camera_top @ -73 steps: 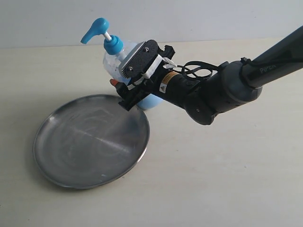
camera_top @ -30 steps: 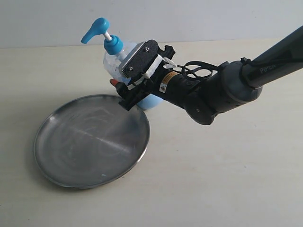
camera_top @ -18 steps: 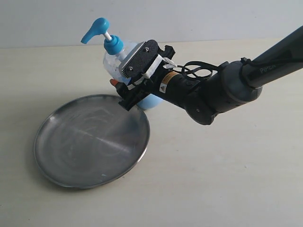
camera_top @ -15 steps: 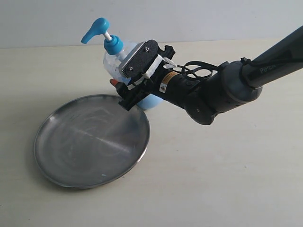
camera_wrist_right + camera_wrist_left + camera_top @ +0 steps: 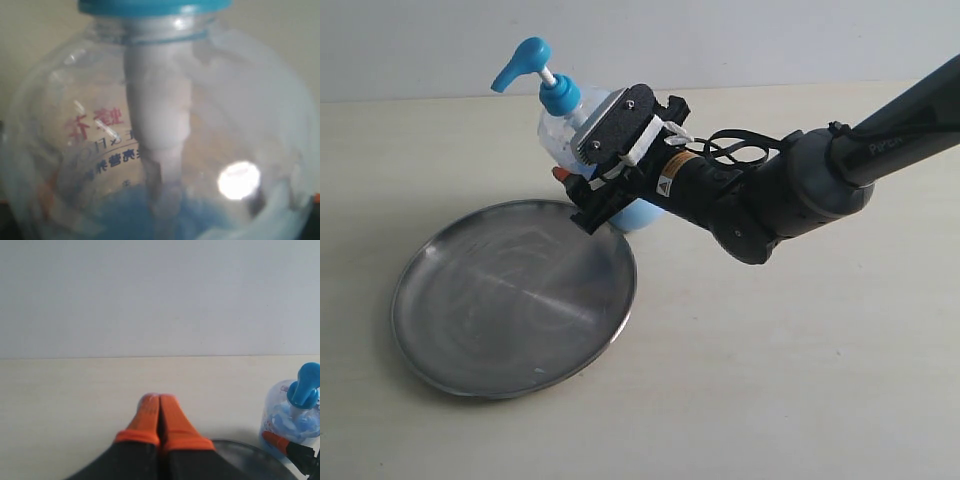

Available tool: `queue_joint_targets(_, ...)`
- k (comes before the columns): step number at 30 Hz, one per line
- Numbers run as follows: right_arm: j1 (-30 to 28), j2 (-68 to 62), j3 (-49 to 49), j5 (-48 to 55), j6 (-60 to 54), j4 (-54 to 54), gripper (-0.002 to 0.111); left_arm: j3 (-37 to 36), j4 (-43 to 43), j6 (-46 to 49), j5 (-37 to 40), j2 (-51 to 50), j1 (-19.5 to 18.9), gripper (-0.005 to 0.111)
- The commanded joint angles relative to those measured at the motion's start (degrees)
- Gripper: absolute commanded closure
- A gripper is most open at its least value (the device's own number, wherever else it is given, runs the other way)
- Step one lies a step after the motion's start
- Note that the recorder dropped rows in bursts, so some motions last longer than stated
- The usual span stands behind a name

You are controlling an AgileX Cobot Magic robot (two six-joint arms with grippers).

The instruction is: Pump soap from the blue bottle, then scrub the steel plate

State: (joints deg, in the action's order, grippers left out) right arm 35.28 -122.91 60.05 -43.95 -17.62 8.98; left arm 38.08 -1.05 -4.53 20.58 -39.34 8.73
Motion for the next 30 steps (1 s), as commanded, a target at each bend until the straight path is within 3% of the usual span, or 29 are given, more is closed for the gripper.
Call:
queue_joint_targets(1, 0.09, 1.01, 0.82, -2.8, -0.17, 0.45, 0.108, 0.51, -0.16, -0.19, -1.44, -2.32, 0.04, 0.107)
queue_joint_targets(13, 0.09, 1.01, 0.82, -2.8, -0.17, 0.45, 0.108, 1.26, 5.12, 4.53, 2.36, -16.55, 0.04, 0.107)
queue_joint_targets(23, 0.09, 1.01, 0.82, -2.8, -0.17, 0.45, 0.108, 13.98, 28.7, 26.28, 13.02, -28.51, 0.04, 0.107)
queue_joint_targets(30, 0.09, 1.01, 0.82, -2.8, -0.17, 0.45, 0.108, 24.32, 36.35, 32.07, 20.24, -35.67, 0.04, 0.107)
